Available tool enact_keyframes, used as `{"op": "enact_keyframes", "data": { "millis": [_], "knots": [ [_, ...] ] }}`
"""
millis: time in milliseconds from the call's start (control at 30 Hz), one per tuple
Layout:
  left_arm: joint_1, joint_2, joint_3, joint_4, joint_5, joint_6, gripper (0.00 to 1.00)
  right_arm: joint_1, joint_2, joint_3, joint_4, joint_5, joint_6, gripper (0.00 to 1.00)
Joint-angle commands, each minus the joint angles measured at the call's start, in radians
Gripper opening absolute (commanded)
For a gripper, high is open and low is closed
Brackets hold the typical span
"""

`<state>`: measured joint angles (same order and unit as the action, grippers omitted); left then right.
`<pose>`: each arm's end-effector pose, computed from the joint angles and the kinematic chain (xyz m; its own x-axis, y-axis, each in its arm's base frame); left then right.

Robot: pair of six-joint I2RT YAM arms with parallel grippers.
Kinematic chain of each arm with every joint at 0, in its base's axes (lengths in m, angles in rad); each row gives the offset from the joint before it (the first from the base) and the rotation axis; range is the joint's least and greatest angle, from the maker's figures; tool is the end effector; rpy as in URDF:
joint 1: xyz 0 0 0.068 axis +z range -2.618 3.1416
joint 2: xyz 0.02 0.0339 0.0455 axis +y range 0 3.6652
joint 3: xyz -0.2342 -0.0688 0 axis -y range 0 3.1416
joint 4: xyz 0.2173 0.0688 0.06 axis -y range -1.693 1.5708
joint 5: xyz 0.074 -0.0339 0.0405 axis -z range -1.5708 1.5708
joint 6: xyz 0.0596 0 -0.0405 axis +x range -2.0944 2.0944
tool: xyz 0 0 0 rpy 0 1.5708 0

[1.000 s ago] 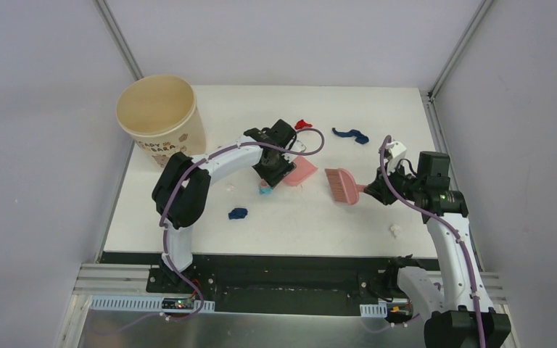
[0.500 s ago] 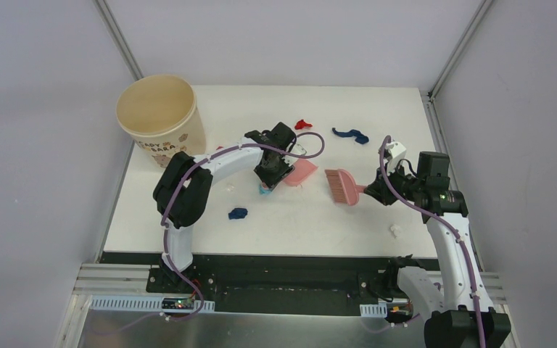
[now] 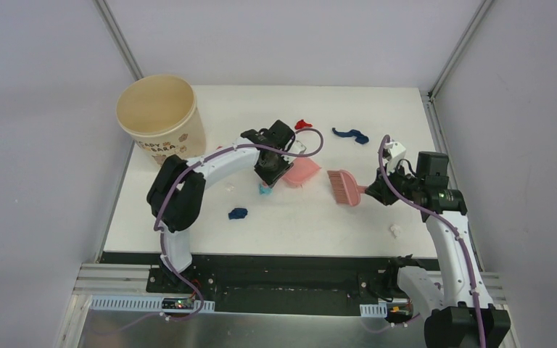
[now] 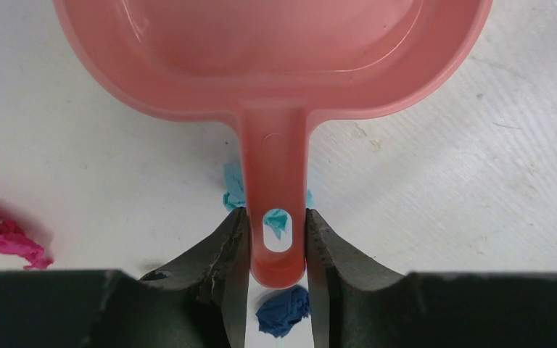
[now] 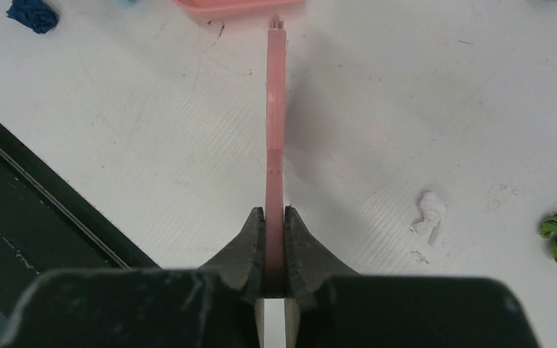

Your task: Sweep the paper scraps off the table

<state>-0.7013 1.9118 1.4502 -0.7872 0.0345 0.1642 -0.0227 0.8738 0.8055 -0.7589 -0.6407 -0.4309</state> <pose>0.2751 -0.2351 0.1645 -0.6082 0.7275 -0.3175 0.7628 0.6463 0.0194 0.1738 0.0317 0.2485 -0.5072 -0.3234 -0.7988 -0.6584 0.7435 0.1170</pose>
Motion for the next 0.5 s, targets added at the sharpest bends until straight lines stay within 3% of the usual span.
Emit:
{"op": "enact_keyframes", "data": {
  "millis": [0, 200, 367, 467],
  "knots": [
    [-0.028, -0.164, -0.005, 0.026, 0.010, -0.043, 0.16, -0.017, 0.007, 0.038, 0.042, 0.074, 0.029, 0.00],
    [-0.153, -0.308, -0.072, 0.021, -0.050, -0.012, 0.00, -0.030, 0.068, 0.296, -0.172, 0.221, -0.063, 0.00],
    [-0.314, -0.347, -0.108, 0.012, -0.137, -0.001, 0.00, -0.091, 0.223, 0.507, -0.375, 0.451, -0.100, 0.00],
    [-0.371, -0.317, -0.088, -0.019, -0.102, 0.003, 0.00, -0.135, 0.323, 0.611, -0.480, 0.564, -0.083, 0.00]
  ]
}}
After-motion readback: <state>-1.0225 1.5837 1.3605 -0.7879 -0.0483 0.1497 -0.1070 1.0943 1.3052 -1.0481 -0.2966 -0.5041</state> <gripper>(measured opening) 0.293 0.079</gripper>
